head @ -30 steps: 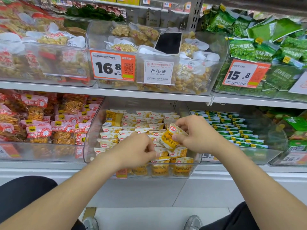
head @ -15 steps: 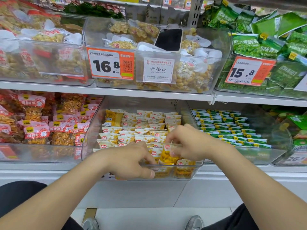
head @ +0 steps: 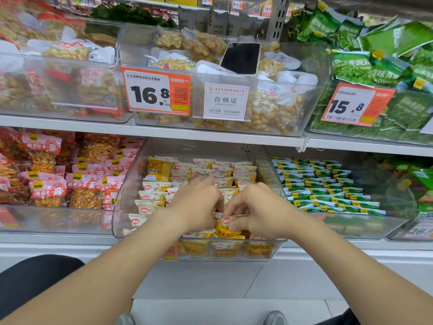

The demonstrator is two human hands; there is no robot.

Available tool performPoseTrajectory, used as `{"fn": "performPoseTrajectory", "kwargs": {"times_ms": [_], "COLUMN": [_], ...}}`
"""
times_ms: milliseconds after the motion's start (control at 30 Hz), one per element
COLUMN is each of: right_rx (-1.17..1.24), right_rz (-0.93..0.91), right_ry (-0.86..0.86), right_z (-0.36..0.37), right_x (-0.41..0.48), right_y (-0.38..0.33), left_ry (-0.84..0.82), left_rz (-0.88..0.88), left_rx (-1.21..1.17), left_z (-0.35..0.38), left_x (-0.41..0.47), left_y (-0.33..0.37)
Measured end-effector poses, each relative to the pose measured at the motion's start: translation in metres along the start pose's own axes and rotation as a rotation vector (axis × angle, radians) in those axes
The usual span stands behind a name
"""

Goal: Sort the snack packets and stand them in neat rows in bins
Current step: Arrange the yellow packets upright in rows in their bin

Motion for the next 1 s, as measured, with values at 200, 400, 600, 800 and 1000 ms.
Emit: {"fn": "performPoseTrajectory", "kwargs": {"times_ms": [200,400,600,800,1000], "right_rx": [-0.069,-0.228,-0.243,-0.243,-0.239], "right_rz": [-0.062,-0.079,-0.086,-0.009,-0.005], "right_ry": [-0.06,-0.173,-0.133,0.064,-0.104], "right_z": [0.014,0.02,0.032,-0.006,0.017], "right_x": [0.007,0.018,0.028,0.031,0.031], "right_y": [-0.015,-0.019,-0.027,-0.014,-0.009], "left_ry": [-0.038,0.052,0.071,0.04,0.127], "left_rz": [-0.008,-0.053,-0.051,-0.026,-0.155], "left_rx": [0.064,0.032,0.035,-0.272,-0.226], "left_z": [-0.002,-0.002,0.001,-0.003,-0.02], "left_x": [0.009,0.011,0.01,0.0,-0.027], "left_y": [-0.005,-0.016,-0.022,-0.036,-0.056]}}
Point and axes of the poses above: each hand's wrist, its own x-axis towards the middle knuckle, its own z-axis out of the palm, y = z × x, the point moved 9 cm from there along x, towards the middle knuckle, and after that the axes turned 14 degrees about z, right-handed, at the moved point
